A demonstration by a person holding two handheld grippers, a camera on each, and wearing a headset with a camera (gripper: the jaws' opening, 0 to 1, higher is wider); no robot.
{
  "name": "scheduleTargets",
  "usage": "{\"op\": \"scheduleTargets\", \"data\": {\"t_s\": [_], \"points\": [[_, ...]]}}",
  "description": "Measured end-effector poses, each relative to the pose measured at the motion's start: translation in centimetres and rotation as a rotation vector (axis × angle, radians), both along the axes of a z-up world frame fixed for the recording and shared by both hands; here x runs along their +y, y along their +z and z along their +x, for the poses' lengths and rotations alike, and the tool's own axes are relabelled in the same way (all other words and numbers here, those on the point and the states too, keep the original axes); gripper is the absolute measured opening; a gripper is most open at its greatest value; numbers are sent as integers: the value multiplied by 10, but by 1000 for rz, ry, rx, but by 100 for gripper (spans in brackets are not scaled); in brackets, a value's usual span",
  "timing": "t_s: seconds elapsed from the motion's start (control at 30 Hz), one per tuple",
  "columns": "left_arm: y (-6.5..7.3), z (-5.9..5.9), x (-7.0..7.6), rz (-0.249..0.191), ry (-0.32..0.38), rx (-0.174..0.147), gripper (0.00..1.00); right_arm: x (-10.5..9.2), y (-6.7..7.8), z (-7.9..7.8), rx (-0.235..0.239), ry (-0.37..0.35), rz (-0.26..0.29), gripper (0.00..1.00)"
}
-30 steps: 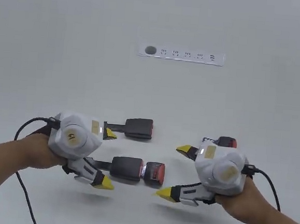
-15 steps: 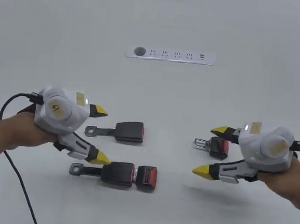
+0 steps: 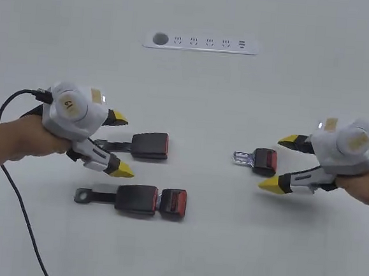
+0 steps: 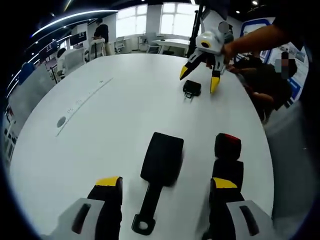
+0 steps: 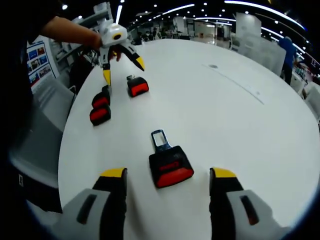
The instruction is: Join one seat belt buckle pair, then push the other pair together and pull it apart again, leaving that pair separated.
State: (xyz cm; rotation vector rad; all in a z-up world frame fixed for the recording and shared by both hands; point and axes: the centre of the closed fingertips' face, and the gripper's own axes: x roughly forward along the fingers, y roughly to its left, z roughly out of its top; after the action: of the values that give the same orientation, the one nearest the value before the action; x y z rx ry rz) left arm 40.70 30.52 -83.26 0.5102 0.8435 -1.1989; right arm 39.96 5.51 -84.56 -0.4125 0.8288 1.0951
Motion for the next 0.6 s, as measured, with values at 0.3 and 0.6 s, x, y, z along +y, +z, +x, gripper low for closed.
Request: {"op": "scheduleTargets", "data": {"t_s": [0.3,0.6], "points": [[-16,10,-3,28,-36,-1,65,8,-5,-2,2,82,-24,62],[-21,12,-8,22,-65,-10,55,5,-8,-4,3,145,-45,51]]}}
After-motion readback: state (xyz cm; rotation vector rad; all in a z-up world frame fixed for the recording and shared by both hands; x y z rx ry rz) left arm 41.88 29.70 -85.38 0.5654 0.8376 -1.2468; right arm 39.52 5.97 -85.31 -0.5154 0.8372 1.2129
